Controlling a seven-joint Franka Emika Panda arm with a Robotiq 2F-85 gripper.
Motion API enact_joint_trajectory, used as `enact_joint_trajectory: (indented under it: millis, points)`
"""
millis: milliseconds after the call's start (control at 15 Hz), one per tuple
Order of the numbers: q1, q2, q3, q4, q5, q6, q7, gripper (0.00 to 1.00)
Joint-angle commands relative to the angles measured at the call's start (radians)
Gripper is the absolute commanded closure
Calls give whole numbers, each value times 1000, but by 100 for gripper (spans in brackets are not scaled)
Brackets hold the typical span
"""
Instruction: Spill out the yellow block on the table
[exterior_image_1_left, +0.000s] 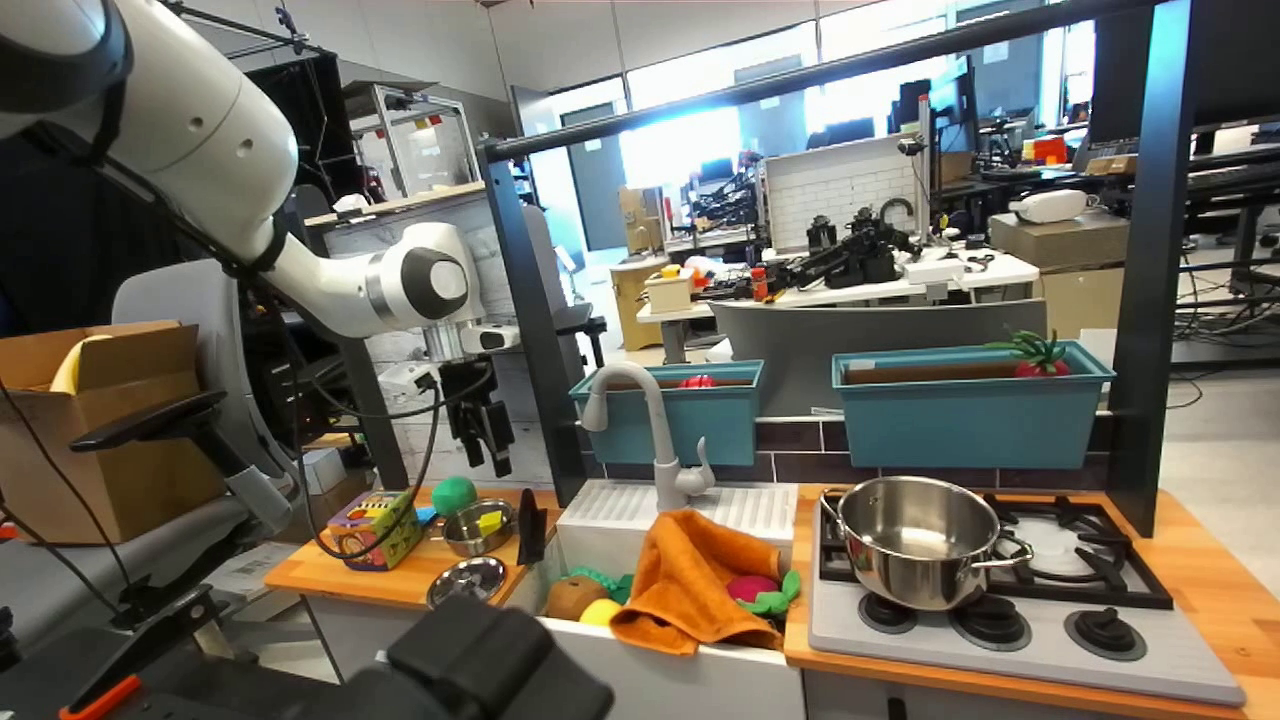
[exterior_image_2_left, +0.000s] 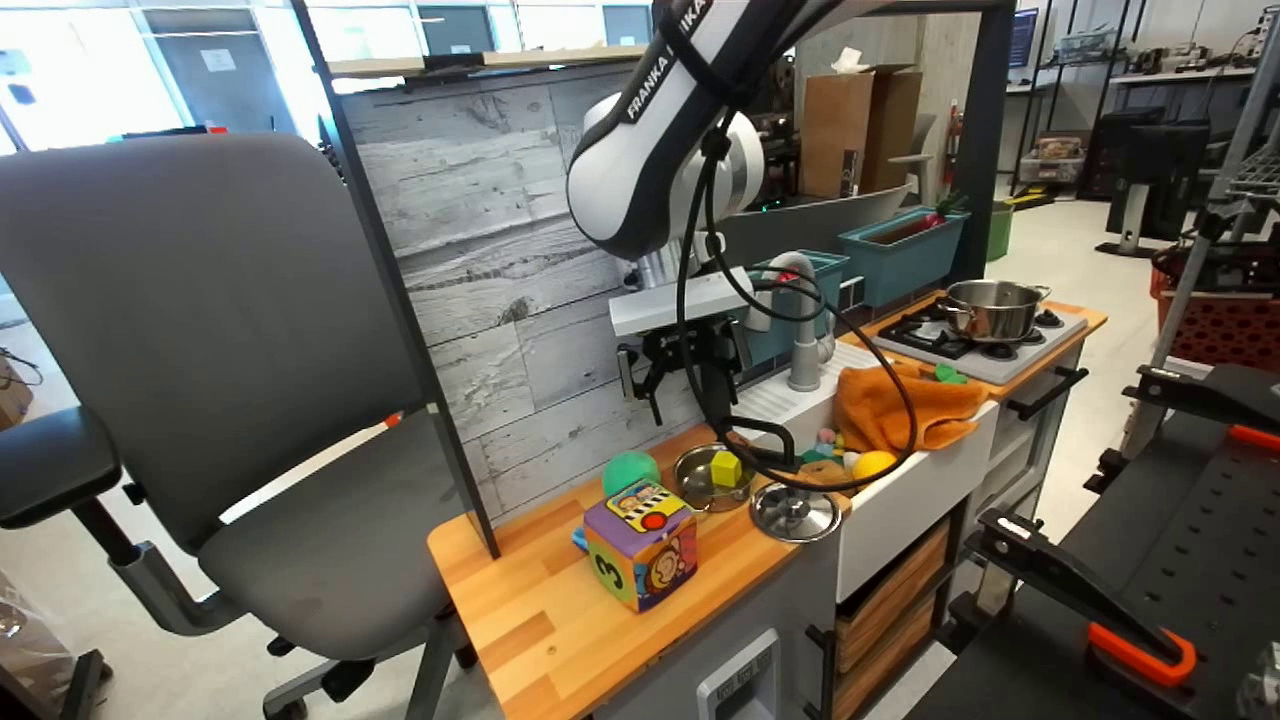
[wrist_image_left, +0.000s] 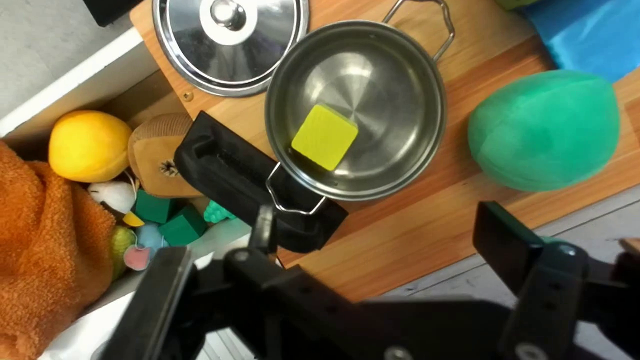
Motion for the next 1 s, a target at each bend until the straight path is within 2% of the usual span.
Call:
enact_joint_trajectory:
  millis: [0,400,933]
  points:
    - [-23,62,-28,79,-20,-63,-15,0]
    - [-21,39,-19,-7,-43,-17,-60,0]
    - [-29,154,-30,112,-28,52,12,0]
